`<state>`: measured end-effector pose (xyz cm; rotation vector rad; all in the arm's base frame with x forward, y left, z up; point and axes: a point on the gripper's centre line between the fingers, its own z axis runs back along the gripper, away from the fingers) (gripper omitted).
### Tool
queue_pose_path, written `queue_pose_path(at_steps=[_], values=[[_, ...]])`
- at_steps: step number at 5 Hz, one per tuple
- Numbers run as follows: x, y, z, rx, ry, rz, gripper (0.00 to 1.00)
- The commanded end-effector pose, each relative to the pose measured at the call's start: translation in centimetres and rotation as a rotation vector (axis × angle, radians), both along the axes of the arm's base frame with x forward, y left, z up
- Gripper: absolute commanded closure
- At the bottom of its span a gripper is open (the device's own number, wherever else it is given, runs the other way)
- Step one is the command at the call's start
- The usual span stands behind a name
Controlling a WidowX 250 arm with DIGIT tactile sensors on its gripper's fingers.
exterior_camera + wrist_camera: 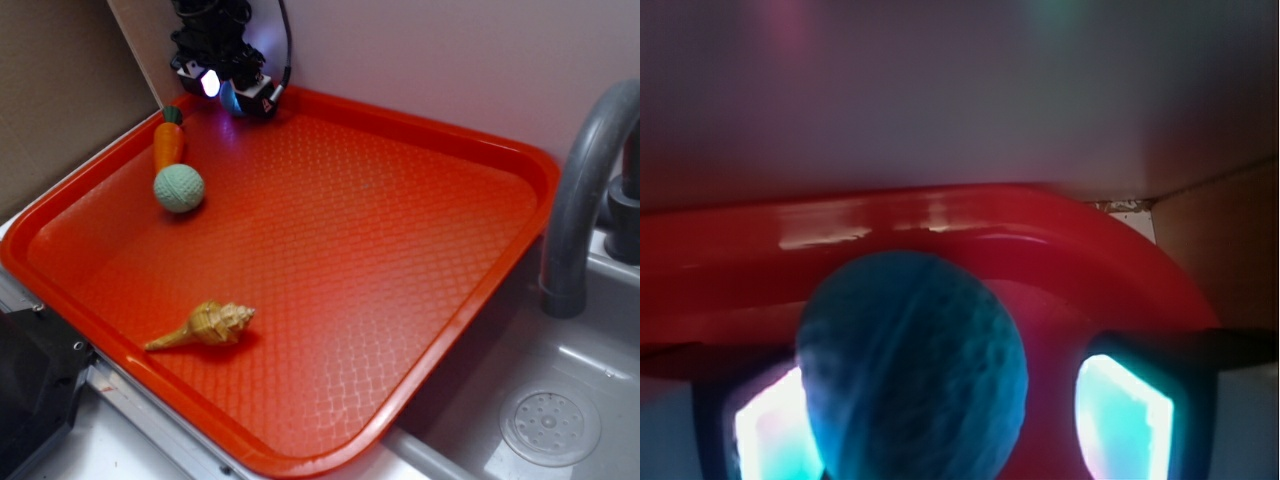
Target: Grab the blue ball.
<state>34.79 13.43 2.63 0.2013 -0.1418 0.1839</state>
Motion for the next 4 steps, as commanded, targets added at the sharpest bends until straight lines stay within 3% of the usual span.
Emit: queue_pose_path(at_steps=[1, 2, 3, 4], values=[[1.9, 0.8, 3.2, 0.052, -0.160, -0.031, 1.00], [1.2, 0.5, 3.8, 0.067, -0.137, -0.040, 1.00], [-0.8, -0.3, 6.2, 0.025, -0.116, -0.044, 1.00], [-4.6, -1.8, 11.2, -0.086, -0.075, -0.070, 1.00]])
